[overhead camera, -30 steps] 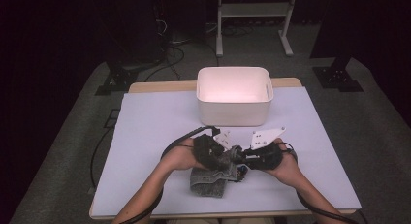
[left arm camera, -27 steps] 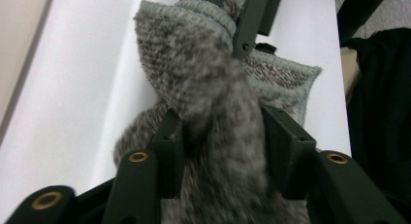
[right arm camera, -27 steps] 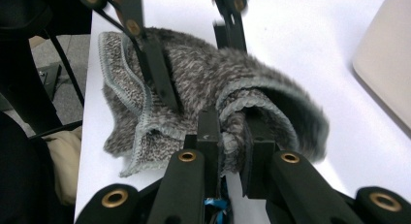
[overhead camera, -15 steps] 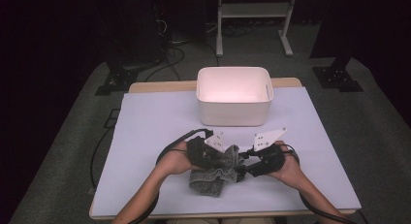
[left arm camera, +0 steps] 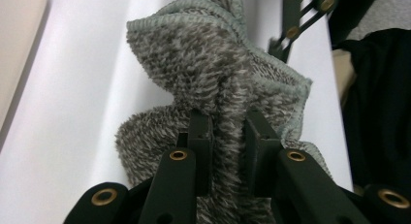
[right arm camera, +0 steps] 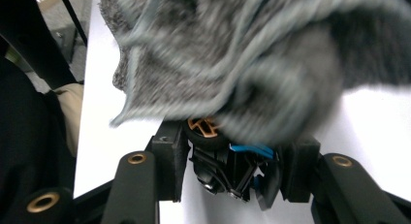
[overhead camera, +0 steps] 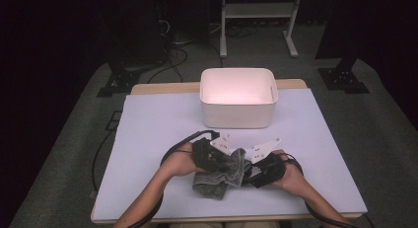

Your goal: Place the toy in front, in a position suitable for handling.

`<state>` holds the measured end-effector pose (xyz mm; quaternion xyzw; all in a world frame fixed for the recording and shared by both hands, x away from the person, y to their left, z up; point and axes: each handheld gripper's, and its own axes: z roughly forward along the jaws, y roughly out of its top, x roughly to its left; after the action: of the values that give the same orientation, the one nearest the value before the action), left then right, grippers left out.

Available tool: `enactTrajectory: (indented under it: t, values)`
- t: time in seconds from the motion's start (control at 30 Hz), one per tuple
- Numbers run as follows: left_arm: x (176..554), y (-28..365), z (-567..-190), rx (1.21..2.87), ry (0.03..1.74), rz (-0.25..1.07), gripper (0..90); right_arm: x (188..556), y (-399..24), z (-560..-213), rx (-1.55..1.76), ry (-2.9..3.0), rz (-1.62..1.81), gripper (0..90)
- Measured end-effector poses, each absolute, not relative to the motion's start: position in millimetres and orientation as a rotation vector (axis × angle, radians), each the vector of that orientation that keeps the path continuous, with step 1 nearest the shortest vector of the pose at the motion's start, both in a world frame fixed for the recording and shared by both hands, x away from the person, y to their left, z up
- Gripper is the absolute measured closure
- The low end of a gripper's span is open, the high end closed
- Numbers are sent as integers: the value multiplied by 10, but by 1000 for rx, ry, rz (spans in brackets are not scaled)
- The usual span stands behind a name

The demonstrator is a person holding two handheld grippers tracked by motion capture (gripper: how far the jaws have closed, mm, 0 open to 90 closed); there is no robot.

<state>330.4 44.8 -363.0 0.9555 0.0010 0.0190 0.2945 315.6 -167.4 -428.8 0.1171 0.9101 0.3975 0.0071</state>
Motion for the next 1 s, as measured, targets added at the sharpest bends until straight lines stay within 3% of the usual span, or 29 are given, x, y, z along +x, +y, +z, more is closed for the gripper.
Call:
enactTrajectory:
  t: [0.47,0.67,1.0]
  values:
    - [3367,64,-3632,2572,-60,-3,764,3163,-1686,-4312,416,2825,1292,532]
    - [3363,212,-3637,2576,-41,12,765,3166,-1684,-4306,414,2827,1284,537]
    - [3389,793,-3661,2534,109,36,762,3186,-1690,-4305,413,2830,1285,541]
